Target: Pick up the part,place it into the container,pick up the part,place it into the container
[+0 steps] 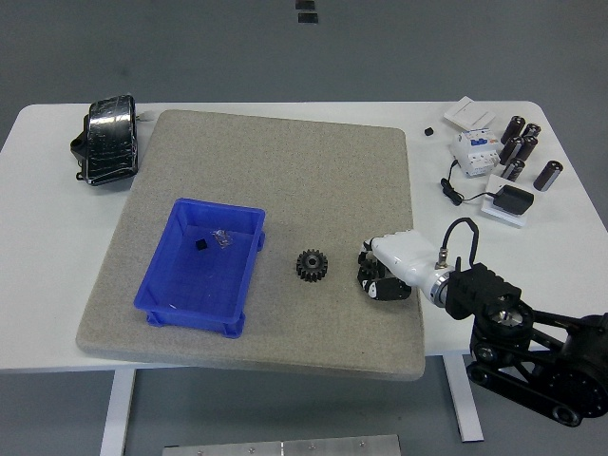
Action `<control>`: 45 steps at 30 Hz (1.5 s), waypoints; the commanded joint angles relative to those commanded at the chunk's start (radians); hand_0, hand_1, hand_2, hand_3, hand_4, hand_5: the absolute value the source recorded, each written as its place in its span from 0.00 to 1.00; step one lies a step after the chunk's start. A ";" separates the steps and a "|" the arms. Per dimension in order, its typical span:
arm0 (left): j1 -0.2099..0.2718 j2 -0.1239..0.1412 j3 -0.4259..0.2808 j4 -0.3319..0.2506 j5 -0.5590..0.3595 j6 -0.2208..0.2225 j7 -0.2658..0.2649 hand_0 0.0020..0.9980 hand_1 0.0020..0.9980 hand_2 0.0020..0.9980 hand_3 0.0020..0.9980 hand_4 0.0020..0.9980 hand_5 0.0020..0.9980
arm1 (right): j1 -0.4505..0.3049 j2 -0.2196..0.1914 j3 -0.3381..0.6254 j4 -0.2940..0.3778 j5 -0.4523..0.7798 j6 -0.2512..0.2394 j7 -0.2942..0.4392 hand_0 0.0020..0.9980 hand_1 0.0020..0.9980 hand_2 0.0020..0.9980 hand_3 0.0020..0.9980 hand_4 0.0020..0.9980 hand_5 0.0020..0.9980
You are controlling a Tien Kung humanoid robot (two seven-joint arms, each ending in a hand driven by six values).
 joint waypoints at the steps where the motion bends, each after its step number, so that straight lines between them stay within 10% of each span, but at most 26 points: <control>1: 0.000 0.000 0.001 0.000 -0.001 0.001 -0.001 0.69 0.67 0.64 0.59 0.71 0.28 | 0.000 0.000 0.000 0.000 0.001 -0.001 0.001 0.27 0.41 0.38 0.66 0.55 0.39; 15: 0.002 0.000 0.006 0.001 -0.016 0.007 -0.008 0.69 0.67 0.64 0.59 0.70 0.27 | -0.001 0.003 -0.009 -0.003 0.002 -0.023 0.011 0.26 0.40 0.33 0.56 0.62 0.31; 16: 0.002 0.000 0.007 0.001 -0.017 0.007 -0.009 0.69 0.67 0.64 0.59 0.71 0.28 | -0.001 0.003 -0.010 -0.004 0.002 -0.025 0.012 0.25 0.41 0.32 0.37 0.63 0.25; 45: 0.000 0.000 0.003 0.001 -0.021 0.022 -0.020 0.68 0.67 0.65 0.60 0.71 0.30 | 0.012 0.009 -0.009 -0.008 0.009 -0.066 0.034 0.24 0.41 0.32 0.33 0.59 0.26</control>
